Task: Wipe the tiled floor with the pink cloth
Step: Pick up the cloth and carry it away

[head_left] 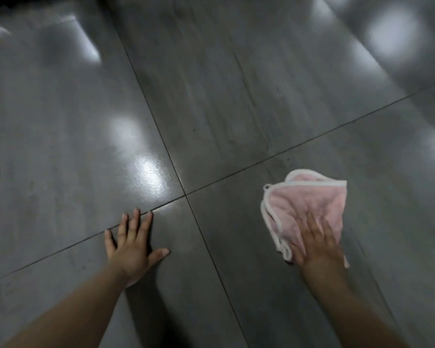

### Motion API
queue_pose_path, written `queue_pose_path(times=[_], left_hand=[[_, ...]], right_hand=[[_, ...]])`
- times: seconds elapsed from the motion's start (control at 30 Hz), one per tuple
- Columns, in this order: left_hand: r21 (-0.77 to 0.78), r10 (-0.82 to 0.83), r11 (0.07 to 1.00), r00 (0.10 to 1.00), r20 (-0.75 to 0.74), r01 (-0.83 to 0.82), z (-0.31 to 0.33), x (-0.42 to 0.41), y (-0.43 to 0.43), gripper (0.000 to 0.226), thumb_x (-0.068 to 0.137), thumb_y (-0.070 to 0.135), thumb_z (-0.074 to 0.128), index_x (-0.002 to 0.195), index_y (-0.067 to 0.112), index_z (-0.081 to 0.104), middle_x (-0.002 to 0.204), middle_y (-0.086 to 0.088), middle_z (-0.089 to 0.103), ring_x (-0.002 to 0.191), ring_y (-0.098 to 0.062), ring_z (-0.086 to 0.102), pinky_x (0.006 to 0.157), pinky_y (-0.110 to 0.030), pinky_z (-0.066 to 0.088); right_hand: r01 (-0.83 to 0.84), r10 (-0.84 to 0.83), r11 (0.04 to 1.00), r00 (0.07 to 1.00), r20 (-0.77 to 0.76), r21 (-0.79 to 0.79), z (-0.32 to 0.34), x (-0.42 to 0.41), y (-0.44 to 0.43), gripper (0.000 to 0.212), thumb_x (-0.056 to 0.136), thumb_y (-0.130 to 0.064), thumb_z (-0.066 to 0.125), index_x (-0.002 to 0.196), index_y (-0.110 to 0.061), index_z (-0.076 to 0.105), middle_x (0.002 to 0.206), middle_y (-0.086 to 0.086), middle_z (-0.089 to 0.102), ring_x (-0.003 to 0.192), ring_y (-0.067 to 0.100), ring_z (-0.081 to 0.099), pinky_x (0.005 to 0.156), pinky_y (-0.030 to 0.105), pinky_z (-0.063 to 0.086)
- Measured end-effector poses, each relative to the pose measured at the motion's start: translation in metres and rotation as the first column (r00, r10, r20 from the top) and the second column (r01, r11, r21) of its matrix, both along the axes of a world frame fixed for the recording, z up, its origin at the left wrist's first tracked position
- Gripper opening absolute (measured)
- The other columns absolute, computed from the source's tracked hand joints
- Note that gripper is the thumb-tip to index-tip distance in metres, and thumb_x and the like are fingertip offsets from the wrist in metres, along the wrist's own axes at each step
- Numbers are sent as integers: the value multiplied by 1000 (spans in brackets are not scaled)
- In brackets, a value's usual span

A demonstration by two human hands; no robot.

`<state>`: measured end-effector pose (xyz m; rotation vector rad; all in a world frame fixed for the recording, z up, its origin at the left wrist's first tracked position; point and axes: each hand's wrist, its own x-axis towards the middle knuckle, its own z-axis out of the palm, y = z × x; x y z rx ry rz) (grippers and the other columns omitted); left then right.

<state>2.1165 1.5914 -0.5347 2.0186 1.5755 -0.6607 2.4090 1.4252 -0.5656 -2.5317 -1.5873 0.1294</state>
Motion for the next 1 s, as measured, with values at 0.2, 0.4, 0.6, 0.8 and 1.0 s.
queue_pose_path(times=[0.2, 0.4, 0.6, 0.8, 1.0], left_hand=[[68, 8, 998, 998, -60, -4, 27, 26, -13, 78, 85, 50, 46, 143, 25, 0, 156, -2, -4, 144, -21, -4, 114, -51, -1], [-359, 522, 852, 676, 520, -381, 133, 81, -110, 41, 92, 27, 43, 129, 8, 45, 135, 1, 43, 124, -14, 40, 99, -19, 26], [-927, 955, 289, 143, 261, -238, 347, 74, -134, 53, 64, 60, 50, 98, 20, 61, 108, 0, 65, 97, -17, 60, 99, -35, 40], [-875, 901, 364, -118, 418, -318, 565, 8, -92, 14, 84, 11, 55, 92, 4, 63, 67, -5, 74, 63, -14, 70, 54, -21, 57], [-815, 811, 516, -155, 564, -263, 697, -63, -54, 16, 87, 4, 46, 82, 6, 60, 58, -1, 72, 57, -9, 68, 53, -16, 54]], right_hand=[[4, -27, 988, 990, -140, -157, 30, 0, -32, 32, 58, -21, 50, 76, -10, 74, 80, 15, 73, 70, 32, 70, 63, 30, 52], [-42, 81, 988, 959, -270, 149, 163, -31, -86, 42, 70, -19, 46, 110, -14, 60, 108, 18, 68, 105, 25, 49, 88, 26, 34], [-203, 279, 933, 930, -239, 297, 351, -94, -74, 35, 88, -29, 41, 122, -23, 45, 129, -2, 43, 118, 22, 40, 108, 14, 20], [-31, 205, 931, 869, -450, 363, 568, -153, -30, 64, 88, -56, 38, 142, -38, 10, 147, 9, 27, 140, 12, 20, 113, 22, 18], [325, -254, 925, 146, -956, -197, 704, -168, 60, 57, 95, -24, 45, 144, -7, 22, 141, 4, 39, 126, 18, 40, 100, 26, 34]])
